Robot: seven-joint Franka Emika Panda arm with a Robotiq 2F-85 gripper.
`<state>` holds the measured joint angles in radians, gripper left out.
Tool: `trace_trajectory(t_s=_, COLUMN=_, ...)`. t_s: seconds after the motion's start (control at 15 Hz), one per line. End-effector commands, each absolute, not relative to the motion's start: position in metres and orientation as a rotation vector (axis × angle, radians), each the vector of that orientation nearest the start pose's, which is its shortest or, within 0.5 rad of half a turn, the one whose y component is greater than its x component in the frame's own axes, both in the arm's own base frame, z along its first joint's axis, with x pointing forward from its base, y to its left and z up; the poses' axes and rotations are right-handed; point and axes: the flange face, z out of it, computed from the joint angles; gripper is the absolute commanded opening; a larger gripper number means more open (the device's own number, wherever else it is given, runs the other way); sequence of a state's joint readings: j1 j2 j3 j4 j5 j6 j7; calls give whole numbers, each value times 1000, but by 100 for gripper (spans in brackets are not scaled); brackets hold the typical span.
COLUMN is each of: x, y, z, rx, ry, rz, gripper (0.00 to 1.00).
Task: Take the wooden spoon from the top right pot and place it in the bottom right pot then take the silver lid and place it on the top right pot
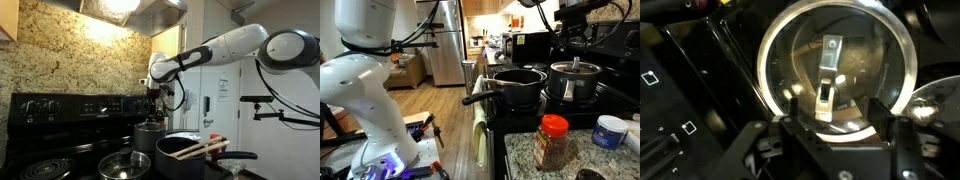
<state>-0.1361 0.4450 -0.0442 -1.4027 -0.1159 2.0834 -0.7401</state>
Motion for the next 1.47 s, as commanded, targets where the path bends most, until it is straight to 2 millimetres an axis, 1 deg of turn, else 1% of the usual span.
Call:
trace_trajectory(t_s=0.0, x=690, y=-113, z=500, rx=-3096, ry=-1068, rz=-343, gripper=99)
trace_trajectory(t_s=0.07, x=686, y=-106, z=505, rx=-3071, ry=-1093, rz=-375, gripper=100)
trace_trajectory(t_s=0.13, x=678, y=-97, z=508, rx=-3058, ry=-1101, rz=-392, gripper=100)
trace_trajectory(t_s=0.2, x=673, y=-91, z=511, rx=-3056, ry=-1087, rz=-403, gripper=100)
trace_trajectory(t_s=0.33, x=648, y=-78, z=509, rx=-3067, ry=-1028, rz=-396, gripper=100)
trace_trajectory(t_s=0.47, x=627, y=-71, z=504, rx=-3051, ry=-944, rz=-382, gripper=100)
trace_trajectory(t_s=0.6, x=601, y=-65, z=494, rx=-3027, ry=-849, rz=-347, gripper=100)
trace_trajectory(t_s=0.73, x=573, y=-62, z=489, rx=-3004, ry=-738, rz=-347, gripper=100)
trace_trajectory(t_s=0.93, x=526, y=-60, z=493, rx=-2978, ry=-612, rz=-393, gripper=100)
trace_trajectory(t_s=1.0, x=511, y=-59, z=498, rx=-2976, ry=-591, rz=-404, gripper=100)
trace_trajectory(t_s=1.13, x=488, y=-59, z=517, rx=-2981, ry=-583, rz=-382, gripper=100)
trace_trajectory(t_s=1.2, x=480, y=-57, z=527, rx=-2976, ry=-587, rz=-350, gripper=100)
trace_trajectory(t_s=1.4, x=464, y=-55, z=557, rx=-2941, ry=-566, rz=-204, gripper=100)
